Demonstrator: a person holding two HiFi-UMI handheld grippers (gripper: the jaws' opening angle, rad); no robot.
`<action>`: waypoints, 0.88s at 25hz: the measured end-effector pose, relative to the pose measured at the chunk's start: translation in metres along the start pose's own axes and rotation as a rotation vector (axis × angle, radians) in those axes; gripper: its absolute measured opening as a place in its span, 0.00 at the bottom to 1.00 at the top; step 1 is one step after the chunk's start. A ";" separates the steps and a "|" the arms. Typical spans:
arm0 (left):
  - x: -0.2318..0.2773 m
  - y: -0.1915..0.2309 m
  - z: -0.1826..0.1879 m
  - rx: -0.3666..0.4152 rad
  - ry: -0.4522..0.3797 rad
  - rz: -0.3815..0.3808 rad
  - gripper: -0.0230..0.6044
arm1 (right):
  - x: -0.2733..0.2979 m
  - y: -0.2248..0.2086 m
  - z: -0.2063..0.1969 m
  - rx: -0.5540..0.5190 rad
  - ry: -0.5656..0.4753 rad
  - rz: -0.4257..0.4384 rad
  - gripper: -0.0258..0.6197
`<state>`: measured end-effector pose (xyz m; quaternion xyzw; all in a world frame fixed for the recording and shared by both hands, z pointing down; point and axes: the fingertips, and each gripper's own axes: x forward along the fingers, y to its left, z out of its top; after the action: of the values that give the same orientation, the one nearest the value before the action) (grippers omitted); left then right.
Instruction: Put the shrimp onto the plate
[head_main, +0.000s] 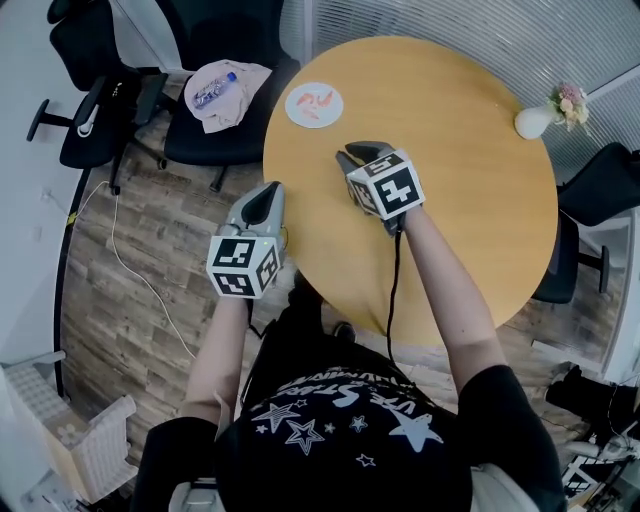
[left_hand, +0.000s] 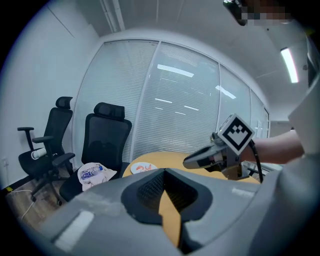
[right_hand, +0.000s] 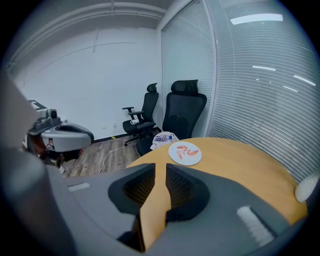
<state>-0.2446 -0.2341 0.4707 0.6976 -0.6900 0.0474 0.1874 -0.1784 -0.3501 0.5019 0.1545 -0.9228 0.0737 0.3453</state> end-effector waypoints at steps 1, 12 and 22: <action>-0.005 -0.006 0.000 0.001 -0.004 0.000 0.04 | -0.008 0.004 -0.004 0.005 -0.006 0.003 0.15; -0.063 -0.075 0.002 0.060 -0.043 -0.003 0.04 | -0.098 0.034 -0.045 -0.006 -0.066 -0.012 0.14; -0.108 -0.137 -0.001 0.063 -0.081 -0.006 0.04 | -0.187 0.040 -0.094 0.017 -0.113 -0.077 0.12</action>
<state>-0.1145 -0.1348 0.4094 0.7064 -0.6932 0.0403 0.1372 -0.0007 -0.2464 0.4483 0.1966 -0.9335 0.0594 0.2938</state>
